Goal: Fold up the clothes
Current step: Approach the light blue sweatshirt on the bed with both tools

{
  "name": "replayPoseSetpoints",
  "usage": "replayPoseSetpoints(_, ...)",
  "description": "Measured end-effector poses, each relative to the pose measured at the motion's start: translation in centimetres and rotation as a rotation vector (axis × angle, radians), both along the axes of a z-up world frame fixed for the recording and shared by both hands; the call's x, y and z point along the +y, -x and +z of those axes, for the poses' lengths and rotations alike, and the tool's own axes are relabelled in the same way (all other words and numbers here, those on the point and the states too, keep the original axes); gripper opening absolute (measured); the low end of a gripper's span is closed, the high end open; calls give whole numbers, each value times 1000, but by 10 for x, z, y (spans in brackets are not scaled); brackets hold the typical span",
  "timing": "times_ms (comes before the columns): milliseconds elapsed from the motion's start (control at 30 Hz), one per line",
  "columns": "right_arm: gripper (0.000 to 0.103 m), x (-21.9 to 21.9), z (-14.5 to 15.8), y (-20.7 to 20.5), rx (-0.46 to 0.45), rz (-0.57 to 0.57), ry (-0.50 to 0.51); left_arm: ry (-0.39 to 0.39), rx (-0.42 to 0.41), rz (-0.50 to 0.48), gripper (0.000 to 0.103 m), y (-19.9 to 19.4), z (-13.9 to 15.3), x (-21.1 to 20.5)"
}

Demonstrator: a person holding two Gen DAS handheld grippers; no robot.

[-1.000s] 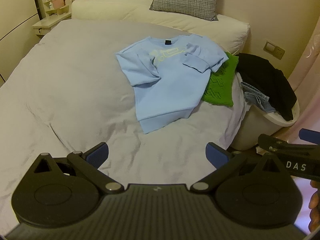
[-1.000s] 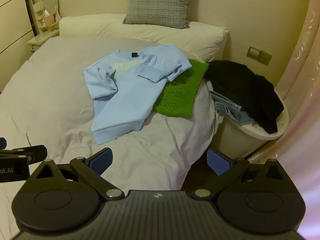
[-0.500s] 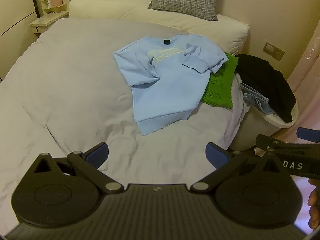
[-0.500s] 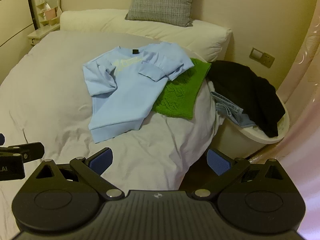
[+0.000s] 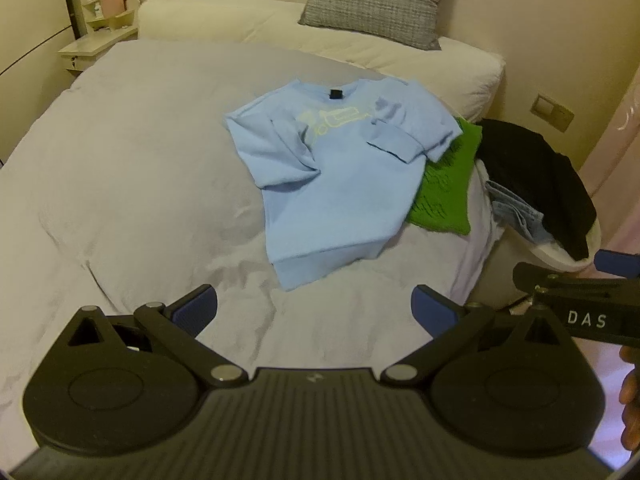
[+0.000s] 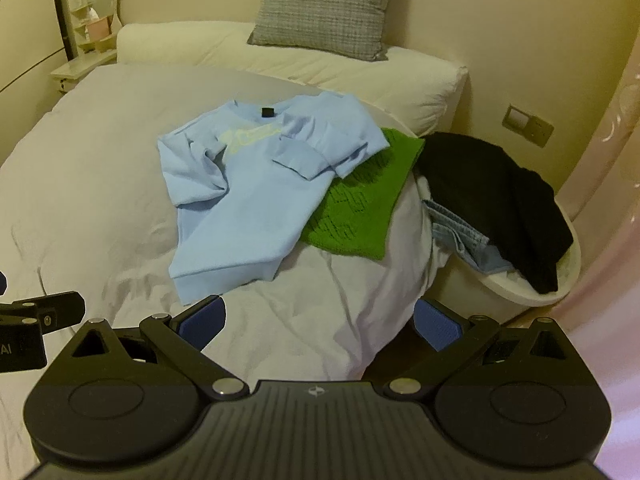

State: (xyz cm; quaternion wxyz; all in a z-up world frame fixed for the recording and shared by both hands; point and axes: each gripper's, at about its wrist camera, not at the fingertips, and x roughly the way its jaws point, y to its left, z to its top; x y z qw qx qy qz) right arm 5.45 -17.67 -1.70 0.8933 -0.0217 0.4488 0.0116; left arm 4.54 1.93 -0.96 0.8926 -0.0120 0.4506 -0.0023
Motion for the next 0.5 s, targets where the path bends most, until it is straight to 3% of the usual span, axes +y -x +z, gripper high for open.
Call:
replayPoseSetpoints(300,103,7,-11,-35,1,43,-5,-39,-15,13,102,-28,-8,0)
replayPoseSetpoints(500,103,4,-30,-70,-9,72,37,-44,47,53,102,-66,-31,0)
